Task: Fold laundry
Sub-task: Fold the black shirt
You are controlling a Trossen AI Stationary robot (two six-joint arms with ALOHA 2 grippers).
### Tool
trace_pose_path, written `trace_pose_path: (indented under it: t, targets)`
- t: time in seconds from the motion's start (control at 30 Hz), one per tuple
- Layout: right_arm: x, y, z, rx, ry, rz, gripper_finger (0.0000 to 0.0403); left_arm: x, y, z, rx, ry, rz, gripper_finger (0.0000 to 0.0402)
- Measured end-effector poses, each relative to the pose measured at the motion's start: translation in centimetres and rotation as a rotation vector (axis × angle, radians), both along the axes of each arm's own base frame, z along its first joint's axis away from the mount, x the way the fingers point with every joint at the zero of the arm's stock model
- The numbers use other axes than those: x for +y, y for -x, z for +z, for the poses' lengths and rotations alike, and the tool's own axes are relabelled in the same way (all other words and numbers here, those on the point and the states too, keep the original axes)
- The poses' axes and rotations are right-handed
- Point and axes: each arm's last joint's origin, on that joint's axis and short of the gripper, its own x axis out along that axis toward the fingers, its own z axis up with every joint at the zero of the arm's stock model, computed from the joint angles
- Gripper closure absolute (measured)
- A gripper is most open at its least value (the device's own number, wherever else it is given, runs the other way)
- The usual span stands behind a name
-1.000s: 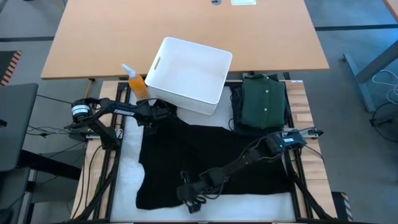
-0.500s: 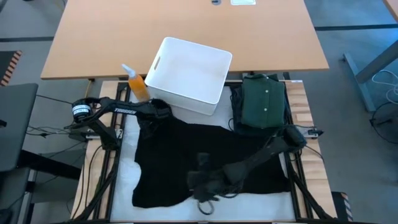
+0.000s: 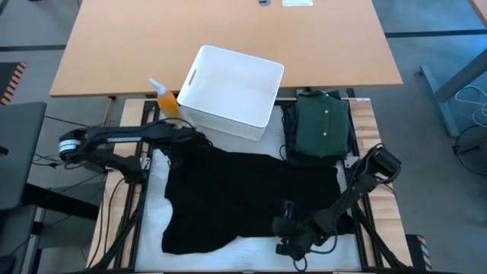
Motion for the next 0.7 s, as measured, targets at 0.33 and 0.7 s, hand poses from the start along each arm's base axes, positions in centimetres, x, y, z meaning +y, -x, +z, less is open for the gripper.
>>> trace_pose_path:
  t: [0.33, 0.7]
  targets:
    - [-1.5, -0.6, -0.7, 0.001, 0.072, -0.021, 0.0333, -5.4, 1.7, 5.0, -0.565, 0.138, -0.021, 0.0401]
    - [-2.4, -1.6, -0.6, 0.009, 0.047, -0.006, 0.0333, -5.4, 2.5, 6.2, -0.682, -0.118, 0.089, 0.0401]
